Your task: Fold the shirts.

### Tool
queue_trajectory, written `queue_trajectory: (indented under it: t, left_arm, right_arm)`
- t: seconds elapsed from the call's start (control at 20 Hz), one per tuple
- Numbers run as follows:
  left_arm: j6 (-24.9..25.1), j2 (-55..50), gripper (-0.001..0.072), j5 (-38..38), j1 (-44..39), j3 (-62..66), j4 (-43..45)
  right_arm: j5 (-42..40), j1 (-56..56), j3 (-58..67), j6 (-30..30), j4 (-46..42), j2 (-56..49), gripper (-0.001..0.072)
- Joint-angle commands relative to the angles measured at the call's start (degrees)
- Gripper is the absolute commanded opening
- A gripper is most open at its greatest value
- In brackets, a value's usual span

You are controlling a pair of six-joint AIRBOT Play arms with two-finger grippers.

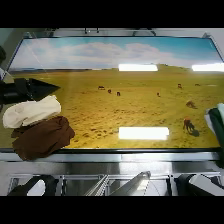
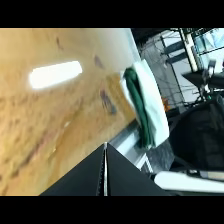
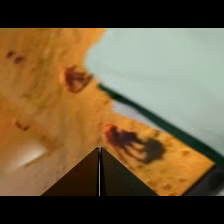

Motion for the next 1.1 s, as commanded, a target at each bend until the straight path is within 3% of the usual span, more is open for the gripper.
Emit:
queue_trajectory:
  t: [0.0,0.15,0.45,0.65,1.05]
  left_arm:
    - [-3.87,1.2,0.0012,-2.19,0.02,4.37,-0.35]
    - [-5.53,8.66,0.0018,-2.69,0.02,-5.44,0.94]
    - [-7.32,28.89,0.0019,-2.58,0.04,-39.12,1.03]
    - [-7.32,34.21,0.002,-1.31,0.04,-49.44,0.98]
    - [-7.34,38.73,0.0017,-0.81,0.04,-50.97,0.9]
  right_arm:
    - [-1.49,18.49,-5.66,-4.63,6.75,4.9,0.0021]
    - [-4.61,34.73,-19.91,-7.17,6.93,13.62,0.002]
    - [-17.77,60.61,-51.56,-6.86,13.55,34.64,0.0022]
    - [-20.41,63.56,-54.45,-6.12,14.4,35.8,0.0022]
    - [-20.72,63.52,-54.45,-6.1,14.67,35.87,0.0022]
